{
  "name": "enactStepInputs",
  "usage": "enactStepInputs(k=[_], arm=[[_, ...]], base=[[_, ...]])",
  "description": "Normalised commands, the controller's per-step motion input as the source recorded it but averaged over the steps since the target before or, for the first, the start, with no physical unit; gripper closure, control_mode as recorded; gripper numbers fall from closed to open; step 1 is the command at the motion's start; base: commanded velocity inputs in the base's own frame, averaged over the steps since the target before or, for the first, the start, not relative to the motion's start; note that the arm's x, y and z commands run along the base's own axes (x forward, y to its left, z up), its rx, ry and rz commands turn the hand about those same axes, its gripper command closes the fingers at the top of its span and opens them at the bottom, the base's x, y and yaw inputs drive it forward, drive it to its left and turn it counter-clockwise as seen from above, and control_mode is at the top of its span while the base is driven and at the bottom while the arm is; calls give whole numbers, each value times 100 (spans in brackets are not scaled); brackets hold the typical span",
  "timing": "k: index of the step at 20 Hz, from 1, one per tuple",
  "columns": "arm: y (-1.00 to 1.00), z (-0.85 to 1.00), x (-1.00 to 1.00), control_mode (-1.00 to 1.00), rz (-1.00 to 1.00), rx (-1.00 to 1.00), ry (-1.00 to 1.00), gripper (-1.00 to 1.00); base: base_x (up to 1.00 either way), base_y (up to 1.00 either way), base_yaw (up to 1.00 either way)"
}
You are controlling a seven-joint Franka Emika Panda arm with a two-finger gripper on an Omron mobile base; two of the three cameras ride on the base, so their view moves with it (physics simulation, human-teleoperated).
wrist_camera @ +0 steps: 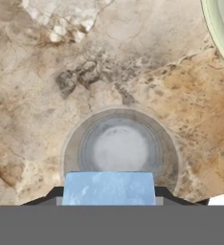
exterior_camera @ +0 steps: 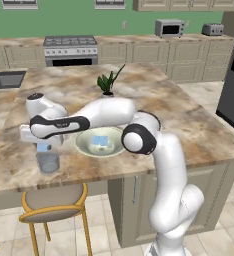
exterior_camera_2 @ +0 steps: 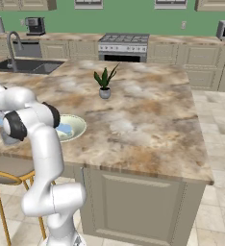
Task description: There are four ice cubes in the ice bowl. Place two ice cubes in each glass of water.
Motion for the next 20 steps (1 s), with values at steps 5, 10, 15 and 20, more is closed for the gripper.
enactStepInputs(k=[5,10,15,20], arm=[[0,-24,0,-100,0,4,0,100],[0,-15,0,-100,0,3,0,100],[-1,-16,0,-100,0,1,0,100],[-9,-18,0,-100,0,0,0,100]], base=[[0,0,0],[0,0,0],[0,0,0],[0,0,0]])
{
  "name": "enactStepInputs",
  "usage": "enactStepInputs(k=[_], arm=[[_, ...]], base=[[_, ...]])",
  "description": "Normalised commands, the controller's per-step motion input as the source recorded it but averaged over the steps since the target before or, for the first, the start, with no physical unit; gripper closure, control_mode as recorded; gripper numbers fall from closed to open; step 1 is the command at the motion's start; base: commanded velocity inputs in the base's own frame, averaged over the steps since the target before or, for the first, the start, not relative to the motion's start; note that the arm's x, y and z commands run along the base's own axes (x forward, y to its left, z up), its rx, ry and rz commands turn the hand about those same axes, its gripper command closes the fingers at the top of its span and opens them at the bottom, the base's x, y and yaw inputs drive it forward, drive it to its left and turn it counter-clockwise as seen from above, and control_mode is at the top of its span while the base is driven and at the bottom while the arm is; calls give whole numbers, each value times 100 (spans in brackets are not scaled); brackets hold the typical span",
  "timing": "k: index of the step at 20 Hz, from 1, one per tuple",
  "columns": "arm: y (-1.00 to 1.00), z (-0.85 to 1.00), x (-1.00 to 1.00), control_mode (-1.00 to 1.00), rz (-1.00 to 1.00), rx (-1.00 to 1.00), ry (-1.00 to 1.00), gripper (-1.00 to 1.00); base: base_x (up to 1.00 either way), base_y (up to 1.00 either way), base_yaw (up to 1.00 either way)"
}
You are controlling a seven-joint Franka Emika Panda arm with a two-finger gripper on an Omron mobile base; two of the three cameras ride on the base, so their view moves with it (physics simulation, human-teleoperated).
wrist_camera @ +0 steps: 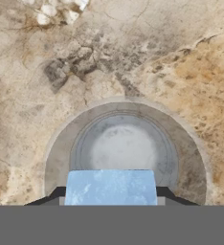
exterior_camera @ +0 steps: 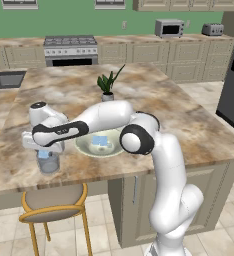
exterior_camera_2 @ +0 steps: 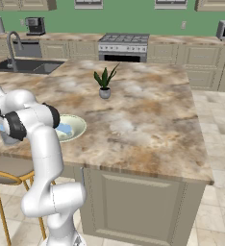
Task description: There are four ice cubes in the ice bowl. Place two ice cubes in each glass of water.
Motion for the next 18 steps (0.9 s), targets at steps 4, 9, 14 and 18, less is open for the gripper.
enactStepInputs(k=[4,9,14,18], arm=[[-4,-10,5,-100,0,0,0,100],[0,-2,13,-100,0,2,0,100],[0,-5,15,-100,0,3,0,100],[0,-12,20,-100,0,1,0,100]], base=[[0,0,0],[0,0,0],[0,0,0],[0,0,0]])
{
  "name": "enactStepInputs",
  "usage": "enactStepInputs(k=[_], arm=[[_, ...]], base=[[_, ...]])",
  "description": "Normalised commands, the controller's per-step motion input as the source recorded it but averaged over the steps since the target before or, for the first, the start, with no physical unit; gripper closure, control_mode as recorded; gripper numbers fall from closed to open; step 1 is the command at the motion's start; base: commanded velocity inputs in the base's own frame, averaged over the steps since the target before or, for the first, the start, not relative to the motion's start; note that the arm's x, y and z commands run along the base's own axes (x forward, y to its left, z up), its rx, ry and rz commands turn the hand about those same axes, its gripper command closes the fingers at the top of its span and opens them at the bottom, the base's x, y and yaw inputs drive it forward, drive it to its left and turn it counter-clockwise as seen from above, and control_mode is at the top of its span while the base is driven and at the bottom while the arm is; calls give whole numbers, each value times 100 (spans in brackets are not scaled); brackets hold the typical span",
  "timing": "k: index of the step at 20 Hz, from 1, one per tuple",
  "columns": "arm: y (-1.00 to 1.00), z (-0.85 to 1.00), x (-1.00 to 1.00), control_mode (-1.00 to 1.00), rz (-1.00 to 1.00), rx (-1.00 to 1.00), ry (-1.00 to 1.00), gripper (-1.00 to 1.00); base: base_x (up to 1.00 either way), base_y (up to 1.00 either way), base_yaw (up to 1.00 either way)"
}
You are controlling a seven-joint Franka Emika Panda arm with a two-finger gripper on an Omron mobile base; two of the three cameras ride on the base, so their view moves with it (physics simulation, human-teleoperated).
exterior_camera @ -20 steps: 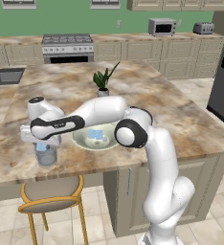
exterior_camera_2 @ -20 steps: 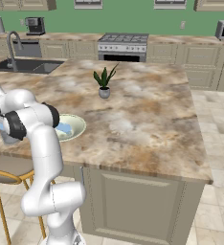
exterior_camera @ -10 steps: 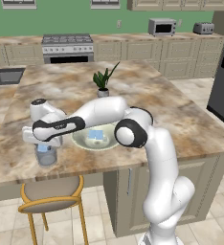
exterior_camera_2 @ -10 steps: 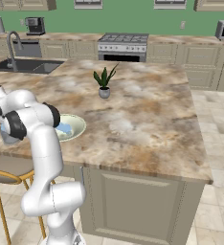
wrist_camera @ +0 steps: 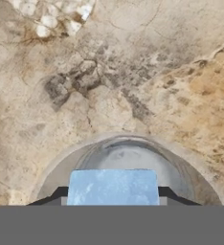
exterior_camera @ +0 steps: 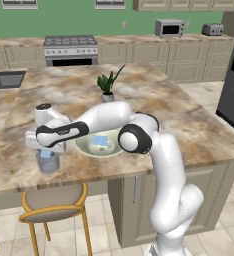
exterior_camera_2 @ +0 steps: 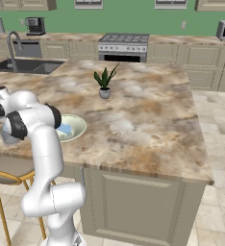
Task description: There are four ice cubes in the ice bowl. Place two ice cubes in each glass of water.
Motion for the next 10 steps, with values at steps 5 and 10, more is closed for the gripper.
enactStepInputs(k=[5,10], arm=[[0,-15,13,-100,0,0,0,100],[11,-7,8,-100,0,0,0,100]], base=[[0,0,0],[0,0,0]])
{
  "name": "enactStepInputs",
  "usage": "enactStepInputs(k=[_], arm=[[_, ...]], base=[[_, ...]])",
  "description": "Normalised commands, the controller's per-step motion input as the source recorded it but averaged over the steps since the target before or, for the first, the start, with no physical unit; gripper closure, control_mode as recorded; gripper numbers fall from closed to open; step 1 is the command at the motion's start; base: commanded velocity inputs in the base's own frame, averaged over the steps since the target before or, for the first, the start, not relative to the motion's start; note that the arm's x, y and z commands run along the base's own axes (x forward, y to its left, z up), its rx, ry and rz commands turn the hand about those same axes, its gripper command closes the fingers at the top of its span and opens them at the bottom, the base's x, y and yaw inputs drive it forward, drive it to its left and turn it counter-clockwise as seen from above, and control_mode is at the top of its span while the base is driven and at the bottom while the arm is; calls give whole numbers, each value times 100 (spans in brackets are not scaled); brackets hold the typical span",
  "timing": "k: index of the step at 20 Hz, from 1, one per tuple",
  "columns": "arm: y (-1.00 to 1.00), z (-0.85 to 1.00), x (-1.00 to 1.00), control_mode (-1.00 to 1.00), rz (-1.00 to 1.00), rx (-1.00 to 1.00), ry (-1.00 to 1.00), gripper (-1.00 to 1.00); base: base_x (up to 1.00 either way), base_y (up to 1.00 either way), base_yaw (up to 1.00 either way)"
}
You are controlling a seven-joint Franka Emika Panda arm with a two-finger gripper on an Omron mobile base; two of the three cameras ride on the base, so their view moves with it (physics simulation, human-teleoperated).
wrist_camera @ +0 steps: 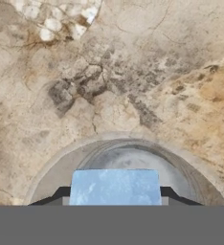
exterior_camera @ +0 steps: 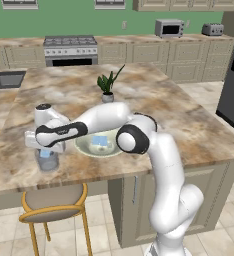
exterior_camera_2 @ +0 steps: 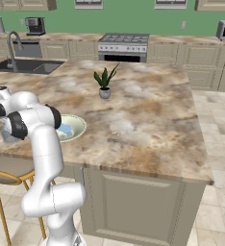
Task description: There are four ice cubes in the ice bowl. Place two ice cubes in each glass of water.
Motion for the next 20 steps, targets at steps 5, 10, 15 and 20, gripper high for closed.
enactStepInputs(k=[5,10,15,20], arm=[[13,0,0,-100,0,0,0,-100],[6,0,-3,-100,0,1,0,-100],[0,-1,-23,-100,0,3,0,-100],[0,-6,-30,-100,0,1,0,-100]], base=[[0,0,0],[0,0,0],[0,0,0],[0,0,0]])
